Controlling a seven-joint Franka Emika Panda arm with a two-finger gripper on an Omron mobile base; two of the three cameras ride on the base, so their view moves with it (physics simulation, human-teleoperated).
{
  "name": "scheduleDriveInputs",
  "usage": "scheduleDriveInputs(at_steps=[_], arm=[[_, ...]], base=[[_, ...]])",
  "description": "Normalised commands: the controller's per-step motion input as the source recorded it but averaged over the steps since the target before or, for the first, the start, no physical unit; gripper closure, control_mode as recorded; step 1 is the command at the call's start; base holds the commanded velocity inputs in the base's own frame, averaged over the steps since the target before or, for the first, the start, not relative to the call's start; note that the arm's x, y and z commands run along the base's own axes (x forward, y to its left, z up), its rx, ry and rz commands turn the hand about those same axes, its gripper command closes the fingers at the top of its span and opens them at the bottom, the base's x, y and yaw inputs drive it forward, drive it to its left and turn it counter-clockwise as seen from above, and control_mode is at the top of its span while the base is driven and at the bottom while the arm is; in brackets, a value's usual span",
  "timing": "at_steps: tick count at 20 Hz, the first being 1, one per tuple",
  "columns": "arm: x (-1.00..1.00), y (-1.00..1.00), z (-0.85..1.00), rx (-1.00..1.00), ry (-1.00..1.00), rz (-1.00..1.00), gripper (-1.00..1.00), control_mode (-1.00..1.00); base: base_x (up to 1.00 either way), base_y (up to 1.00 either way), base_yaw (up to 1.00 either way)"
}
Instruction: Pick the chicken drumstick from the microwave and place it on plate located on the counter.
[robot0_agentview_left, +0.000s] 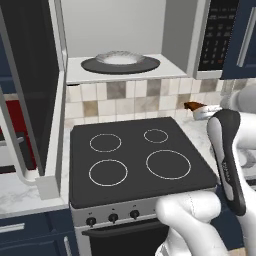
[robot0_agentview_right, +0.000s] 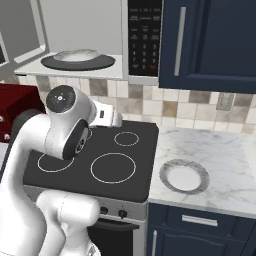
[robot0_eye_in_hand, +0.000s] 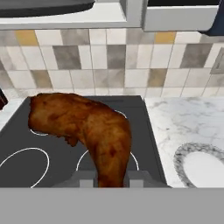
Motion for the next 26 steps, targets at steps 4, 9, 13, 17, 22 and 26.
scheduleDriveInputs(at_steps=[4, 9, 13, 17, 22, 26], arm=[[0.52, -1.00, -0.21, 0.00, 0.07, -0.14, 1.00, -1.00], [0.52, -1.00, -0.31, 0.03, 0.09, -0.14, 1.00, -1.00], [0.36, -1.00, -0.49, 0.05, 0.11, -0.12, 1.00, -1.00], [0.31, -1.00, -0.60, 0.03, 0.12, -0.07, 1.00, -1.00], [0.42, -0.89, -0.70, 0.00, 0.09, 0.03, 1.00, -1.00], [0.25, -0.34, -0.78, -0.04, 0.10, 0.07, 1.00, -1.00]], base=[[0.00, 0.00, 0.00], [0.00, 0.00, 0.00], [0.00, 0.00, 0.00], [0.00, 0.00, 0.00], [0.00, 0.00, 0.00], [0.00, 0.00, 0.00]])
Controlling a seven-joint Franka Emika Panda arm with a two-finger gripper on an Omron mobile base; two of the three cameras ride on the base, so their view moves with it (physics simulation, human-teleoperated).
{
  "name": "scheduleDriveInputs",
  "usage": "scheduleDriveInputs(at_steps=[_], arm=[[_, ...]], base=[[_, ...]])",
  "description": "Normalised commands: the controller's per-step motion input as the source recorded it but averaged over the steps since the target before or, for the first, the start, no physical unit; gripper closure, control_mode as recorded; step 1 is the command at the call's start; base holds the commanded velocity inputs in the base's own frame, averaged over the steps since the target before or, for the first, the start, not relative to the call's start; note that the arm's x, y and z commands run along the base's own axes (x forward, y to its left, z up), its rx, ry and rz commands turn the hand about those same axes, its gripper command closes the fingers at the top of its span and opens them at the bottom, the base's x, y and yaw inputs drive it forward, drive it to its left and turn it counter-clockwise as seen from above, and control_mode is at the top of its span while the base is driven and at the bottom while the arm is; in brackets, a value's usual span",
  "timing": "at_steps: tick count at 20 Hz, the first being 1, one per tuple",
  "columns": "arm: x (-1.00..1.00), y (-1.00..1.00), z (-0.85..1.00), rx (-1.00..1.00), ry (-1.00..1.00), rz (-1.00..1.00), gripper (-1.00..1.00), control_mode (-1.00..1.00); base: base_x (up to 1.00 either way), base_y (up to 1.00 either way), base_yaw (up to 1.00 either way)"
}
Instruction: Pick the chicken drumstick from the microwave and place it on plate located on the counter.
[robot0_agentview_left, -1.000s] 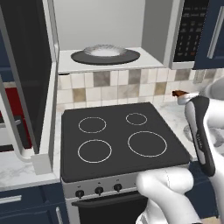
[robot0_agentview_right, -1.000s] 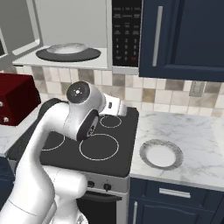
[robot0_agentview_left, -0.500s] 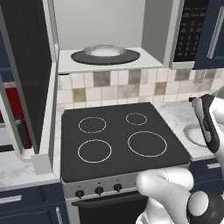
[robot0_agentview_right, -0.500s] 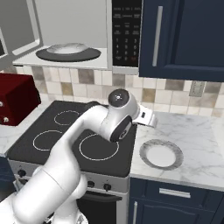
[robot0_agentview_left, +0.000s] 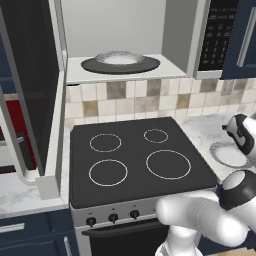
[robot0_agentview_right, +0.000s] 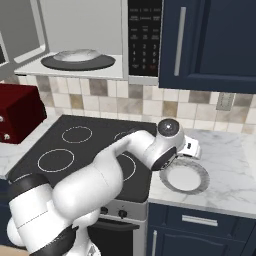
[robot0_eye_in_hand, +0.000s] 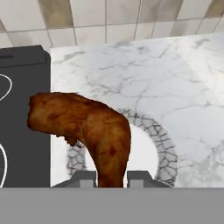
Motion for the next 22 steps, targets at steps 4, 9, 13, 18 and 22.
scheduleDriveInputs(at_steps=[4, 9, 13, 18, 22], arm=[[0.08, 0.00, -0.56, -0.06, 0.12, 0.00, 1.00, -1.00], [0.01, -0.05, -0.50, -0.01, 0.12, 0.00, 1.00, -1.00], [0.00, -0.13, -0.52, 0.00, 0.07, 0.00, 1.00, -1.00], [0.00, -0.11, -0.41, 0.00, 0.07, 0.00, 1.00, -1.00], [0.03, -0.09, -0.32, 0.00, 0.04, 0.00, 1.00, -1.00]], base=[[0.00, 0.00, 0.00], [0.00, 0.00, 0.00], [0.00, 0.00, 0.00], [0.00, 0.00, 0.00], [0.00, 0.00, 0.00]])
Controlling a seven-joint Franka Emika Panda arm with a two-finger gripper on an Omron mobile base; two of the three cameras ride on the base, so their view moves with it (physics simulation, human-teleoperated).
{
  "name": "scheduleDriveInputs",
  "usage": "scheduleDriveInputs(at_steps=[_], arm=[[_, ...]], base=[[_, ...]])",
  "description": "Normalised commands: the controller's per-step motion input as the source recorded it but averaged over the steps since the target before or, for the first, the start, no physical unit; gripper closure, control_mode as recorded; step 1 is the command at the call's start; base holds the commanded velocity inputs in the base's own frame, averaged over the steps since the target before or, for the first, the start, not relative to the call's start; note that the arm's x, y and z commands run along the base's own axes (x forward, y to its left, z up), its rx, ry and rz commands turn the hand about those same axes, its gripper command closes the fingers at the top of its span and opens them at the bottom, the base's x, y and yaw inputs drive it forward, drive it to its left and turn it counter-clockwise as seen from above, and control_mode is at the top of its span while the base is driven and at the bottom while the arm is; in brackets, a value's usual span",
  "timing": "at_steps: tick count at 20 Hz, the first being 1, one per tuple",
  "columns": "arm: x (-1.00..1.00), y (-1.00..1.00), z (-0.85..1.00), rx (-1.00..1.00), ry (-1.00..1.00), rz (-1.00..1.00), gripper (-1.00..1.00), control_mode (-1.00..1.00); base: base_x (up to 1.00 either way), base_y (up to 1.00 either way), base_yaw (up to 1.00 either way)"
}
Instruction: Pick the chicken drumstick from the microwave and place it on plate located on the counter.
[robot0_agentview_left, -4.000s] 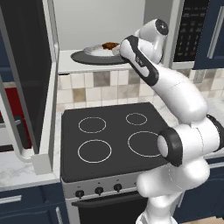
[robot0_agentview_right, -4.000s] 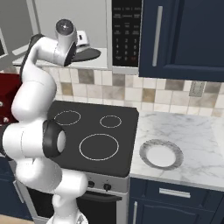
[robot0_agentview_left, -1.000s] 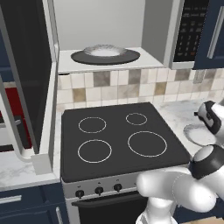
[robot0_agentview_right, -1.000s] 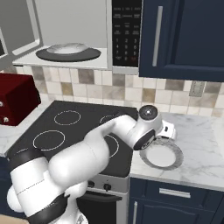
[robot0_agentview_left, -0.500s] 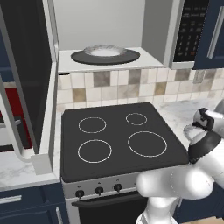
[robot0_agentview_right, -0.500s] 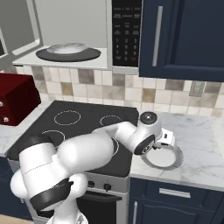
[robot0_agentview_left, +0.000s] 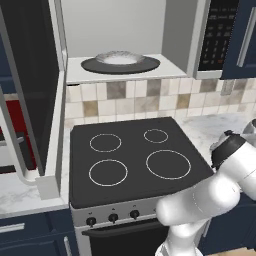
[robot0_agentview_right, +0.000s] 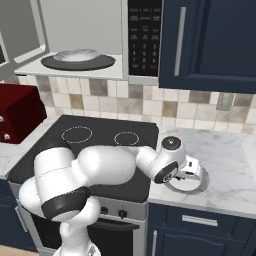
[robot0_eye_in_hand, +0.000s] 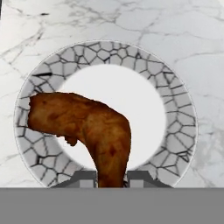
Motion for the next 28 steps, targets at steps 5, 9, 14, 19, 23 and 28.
scheduleDriveInputs(at_steps=[5, 9, 14, 19, 23, 28], arm=[[0.21, -0.03, -0.13, 0.00, 0.04, 0.00, 1.00, -1.00], [0.31, -0.09, -0.13, 0.06, 0.08, 0.00, 1.00, -1.00], [0.20, -0.25, -0.21, 0.10, 0.08, 0.00, 1.00, -1.00], [0.03, -0.32, -0.28, 0.10, 0.02, 0.00, 1.00, -1.00], [-0.01, -0.13, -0.34, 0.04, 0.00, 0.00, -1.00, -1.00], [-0.09, 0.00, -0.04, 0.00, 0.00, 0.00, -1.00, -1.00]], base=[[0.00, 0.00, 0.00], [0.00, 0.00, 0.00], [0.00, 0.00, 0.00], [0.00, 0.00, 0.00], [0.00, 0.00, 0.00], [0.00, 0.00, 0.00]])
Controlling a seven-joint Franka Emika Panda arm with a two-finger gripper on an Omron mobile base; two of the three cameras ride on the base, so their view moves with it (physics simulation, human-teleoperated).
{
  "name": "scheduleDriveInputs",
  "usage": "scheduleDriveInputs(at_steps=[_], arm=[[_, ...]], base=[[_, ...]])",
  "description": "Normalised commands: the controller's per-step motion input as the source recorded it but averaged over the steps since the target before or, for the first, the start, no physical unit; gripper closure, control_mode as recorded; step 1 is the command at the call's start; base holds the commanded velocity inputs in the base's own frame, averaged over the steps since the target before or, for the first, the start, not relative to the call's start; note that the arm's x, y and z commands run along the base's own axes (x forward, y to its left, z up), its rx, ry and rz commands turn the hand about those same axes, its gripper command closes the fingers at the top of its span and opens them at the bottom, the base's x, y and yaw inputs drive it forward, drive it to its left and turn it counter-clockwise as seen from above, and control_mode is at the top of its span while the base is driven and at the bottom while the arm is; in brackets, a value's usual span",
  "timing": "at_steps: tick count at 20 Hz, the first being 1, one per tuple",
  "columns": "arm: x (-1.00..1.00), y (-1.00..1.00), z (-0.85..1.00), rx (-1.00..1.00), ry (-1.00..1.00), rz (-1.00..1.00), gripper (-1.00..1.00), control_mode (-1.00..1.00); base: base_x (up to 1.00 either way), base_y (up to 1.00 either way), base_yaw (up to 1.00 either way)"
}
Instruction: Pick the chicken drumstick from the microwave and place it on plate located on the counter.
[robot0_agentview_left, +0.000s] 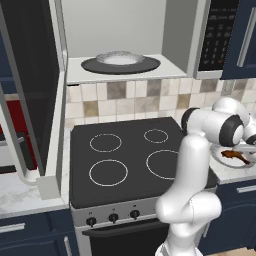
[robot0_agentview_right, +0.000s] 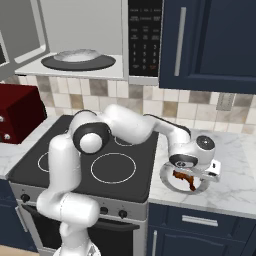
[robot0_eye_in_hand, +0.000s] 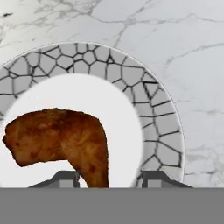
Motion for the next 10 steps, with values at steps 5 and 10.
scheduleDriveInputs(at_steps=[5, 10], arm=[[0.00, 0.15, 0.01, 0.00, -0.02, 0.00, -1.00, -1.00], [-0.01, 0.54, 0.52, -0.03, -0.03, 0.00, -1.00, -1.00]], base=[[0.00, 0.00, 0.00], [0.00, 0.00, 0.00]])
